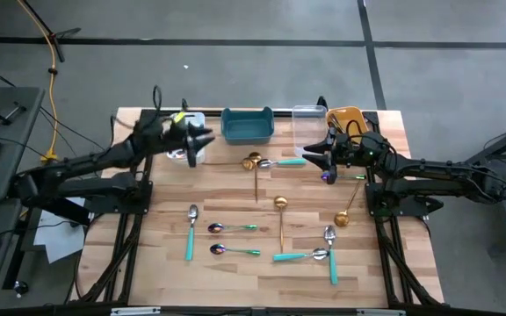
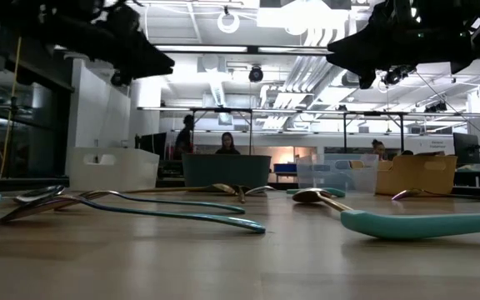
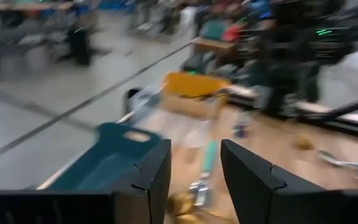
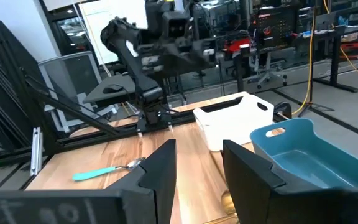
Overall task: Sort silverware by color (type)
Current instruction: Put the gold spoon into the blue bin
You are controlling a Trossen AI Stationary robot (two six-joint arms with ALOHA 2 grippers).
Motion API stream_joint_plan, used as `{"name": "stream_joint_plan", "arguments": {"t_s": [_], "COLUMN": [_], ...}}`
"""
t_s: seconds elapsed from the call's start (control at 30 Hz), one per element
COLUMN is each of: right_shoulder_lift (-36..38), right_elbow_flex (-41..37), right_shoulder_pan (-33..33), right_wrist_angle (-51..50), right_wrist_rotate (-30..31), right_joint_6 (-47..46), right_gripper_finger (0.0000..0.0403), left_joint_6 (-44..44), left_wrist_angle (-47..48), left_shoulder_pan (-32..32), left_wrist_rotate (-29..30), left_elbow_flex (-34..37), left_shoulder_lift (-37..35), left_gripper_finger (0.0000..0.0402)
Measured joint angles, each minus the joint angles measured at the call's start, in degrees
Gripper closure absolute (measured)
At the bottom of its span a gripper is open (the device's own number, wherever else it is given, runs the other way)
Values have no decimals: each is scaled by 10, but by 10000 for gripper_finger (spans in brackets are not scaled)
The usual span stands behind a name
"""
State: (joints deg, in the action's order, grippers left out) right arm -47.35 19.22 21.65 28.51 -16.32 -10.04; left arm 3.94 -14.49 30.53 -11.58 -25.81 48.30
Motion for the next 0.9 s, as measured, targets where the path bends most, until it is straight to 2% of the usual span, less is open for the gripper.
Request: {"name": "stream_joint_plan", "arguments": {"t_s": [0.17, 0.3, 0.9], "right_shoulder_lift": [0, 0, 0], "right_elbow_flex": [0, 0, 0], "right_shoulder_pan": [0, 0, 0], "right_wrist_angle": [0, 0, 0], "right_wrist_rotate": [0, 0, -1], "right_joint_6": [0, 0, 0], "right_gripper_finger": [277, 277, 277], "left_joint_6": [11, 18, 14], "left_wrist_angle": [-152, -219, -223], "left_shoulder_pan": [-44, -60, -62], "left_wrist_rotate": [1, 3, 4], "left_elbow_flex": [99, 127, 126], "left_shoulder_lift": [-25, -28, -28], "left_gripper_finger": [268, 268, 268]}}
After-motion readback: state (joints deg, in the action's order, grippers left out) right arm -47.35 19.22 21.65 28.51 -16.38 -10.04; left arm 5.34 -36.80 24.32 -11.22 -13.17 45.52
